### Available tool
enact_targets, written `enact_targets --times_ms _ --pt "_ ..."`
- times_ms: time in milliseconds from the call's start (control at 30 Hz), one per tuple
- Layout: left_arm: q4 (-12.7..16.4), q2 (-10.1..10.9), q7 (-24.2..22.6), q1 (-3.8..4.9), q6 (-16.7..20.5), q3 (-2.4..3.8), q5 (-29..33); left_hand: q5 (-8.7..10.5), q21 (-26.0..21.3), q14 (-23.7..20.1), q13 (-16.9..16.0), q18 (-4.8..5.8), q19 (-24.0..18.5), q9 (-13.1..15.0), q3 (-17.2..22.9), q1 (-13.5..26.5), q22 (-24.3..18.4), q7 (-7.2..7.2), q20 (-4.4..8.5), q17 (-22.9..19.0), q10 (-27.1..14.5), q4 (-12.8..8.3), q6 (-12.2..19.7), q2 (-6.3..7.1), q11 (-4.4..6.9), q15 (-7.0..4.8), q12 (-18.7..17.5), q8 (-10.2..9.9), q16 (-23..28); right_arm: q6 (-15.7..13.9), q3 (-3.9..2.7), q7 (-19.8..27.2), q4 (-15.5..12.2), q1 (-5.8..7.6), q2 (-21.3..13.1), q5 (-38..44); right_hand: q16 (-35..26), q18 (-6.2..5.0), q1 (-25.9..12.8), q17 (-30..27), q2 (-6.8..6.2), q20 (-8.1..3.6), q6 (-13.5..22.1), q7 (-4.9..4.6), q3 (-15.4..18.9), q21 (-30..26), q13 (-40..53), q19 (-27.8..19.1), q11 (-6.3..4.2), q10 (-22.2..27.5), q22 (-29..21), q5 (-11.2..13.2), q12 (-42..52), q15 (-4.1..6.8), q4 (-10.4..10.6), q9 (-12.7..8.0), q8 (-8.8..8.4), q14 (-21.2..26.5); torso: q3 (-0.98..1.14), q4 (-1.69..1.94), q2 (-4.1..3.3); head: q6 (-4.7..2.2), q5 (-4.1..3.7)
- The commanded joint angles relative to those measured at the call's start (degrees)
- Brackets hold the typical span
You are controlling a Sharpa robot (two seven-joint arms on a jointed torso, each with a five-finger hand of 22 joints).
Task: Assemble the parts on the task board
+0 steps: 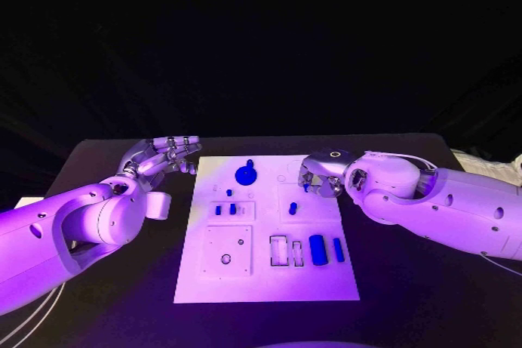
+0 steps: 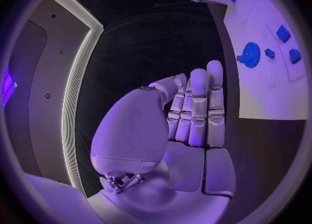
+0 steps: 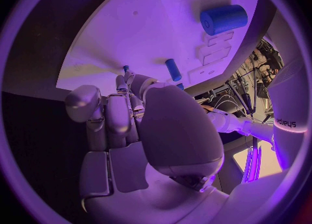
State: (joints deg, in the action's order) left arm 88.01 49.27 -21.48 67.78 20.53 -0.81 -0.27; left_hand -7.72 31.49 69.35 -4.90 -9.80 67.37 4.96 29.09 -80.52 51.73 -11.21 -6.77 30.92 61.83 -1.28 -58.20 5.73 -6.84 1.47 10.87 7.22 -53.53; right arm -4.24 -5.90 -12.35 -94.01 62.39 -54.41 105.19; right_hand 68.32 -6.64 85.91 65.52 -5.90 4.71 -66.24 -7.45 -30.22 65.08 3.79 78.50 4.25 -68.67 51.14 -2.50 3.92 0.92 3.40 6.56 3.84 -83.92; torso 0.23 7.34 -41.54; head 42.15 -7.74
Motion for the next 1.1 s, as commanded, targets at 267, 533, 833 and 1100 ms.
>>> enact_targets --times_ms 267,533,833,1100 --pt "-0.2 -0.1 0.0 0.00 0.0 0.02 -0.4 -0.15 0.1 -0.2 -0.1 -0.69 0.4 -0.1 0.0 -0.5 0.1 0.03 0.01 -0.1 -0.4 -0.5 0.6 0.03 0.00 -0.17 0.3 0.2 -0.2 -2.5 -0.58 0.1 -2.5 0.40 -0.8 -1.4 0.3 -0.37 -1.0 0.1 -0.19 -0.08 -0.3 -0.15 -0.4 0.4 0.0 0.5 -0.30 -0.8 0.1 -0.3 0.2 0.18 0.0 0.2 0.21 -2.3 0.04 0.02 -0.07 0.25 -0.04" --pt "-0.3 -0.1 0.1 0.00 0.0 0.02 -0.4 -0.16 0.1 -0.2 -0.1 -0.69 0.4 -0.1 0.1 -0.5 0.1 0.00 0.02 -0.1 -0.5 -0.6 0.6 0.07 -0.03 -0.16 0.3 0.2 -0.2 -7.0 -0.90 2.7 -6.1 0.44 -0.5 -3.6 0.7 -0.34 -1.1 0.4 -0.24 -0.16 -0.2 -0.20 -0.6 0.7 0.0 0.7 -0.30 -0.7 0.5 -0.4 0.1 0.24 -0.3 0.2 0.16 -2.4 0.03 0.15 -0.13 0.50 0.62" --pt "-0.4 -0.5 0.0 0.00 0.0 0.02 -0.4 -0.16 0.1 -0.2 -0.1 -0.69 0.4 -0.1 0.1 -0.5 0.1 0.00 0.02 -0.1 -0.5 -0.6 0.6 0.07 -0.03 -0.16 0.3 0.2 -0.2 -8.7 -0.92 4.6 -8.2 -0.32 2.6 -4.8 0.9 -0.33 -1.2 0.6 -0.30 -0.23 -0.1 -0.31 -0.8 0.8 0.0 0.7 -0.25 -0.7 0.7 -0.4 0.0 0.23 -0.5 0.2 0.10 -2.4 -0.08 0.00 -0.01 1.36 3.35" --pt "-0.6 -1.2 -0.2 -0.01 -0.1 0.03 -0.3 -0.20 0.1 -0.2 0.0 -0.67 0.4 -0.2 0.1 -0.5 0.1 -0.02 0.04 -0.1 -0.6 -0.7 0.7 0.08 -0.05 -0.16 0.4 0.2 -0.2 -8.1 -0.88 5.9 -7.5 -2.95 6.5 -5.4 0.9 -0.33 -1.2 0.6 -0.29 -0.29 -0.1 -0.41 -0.9 0.9 0.0 0.7 -0.19 -0.6 0.7 -0.4 0.0 0.20 -0.7 0.2 0.06 -2.4 -0.16 0.50 -0.08 2.18 5.79"
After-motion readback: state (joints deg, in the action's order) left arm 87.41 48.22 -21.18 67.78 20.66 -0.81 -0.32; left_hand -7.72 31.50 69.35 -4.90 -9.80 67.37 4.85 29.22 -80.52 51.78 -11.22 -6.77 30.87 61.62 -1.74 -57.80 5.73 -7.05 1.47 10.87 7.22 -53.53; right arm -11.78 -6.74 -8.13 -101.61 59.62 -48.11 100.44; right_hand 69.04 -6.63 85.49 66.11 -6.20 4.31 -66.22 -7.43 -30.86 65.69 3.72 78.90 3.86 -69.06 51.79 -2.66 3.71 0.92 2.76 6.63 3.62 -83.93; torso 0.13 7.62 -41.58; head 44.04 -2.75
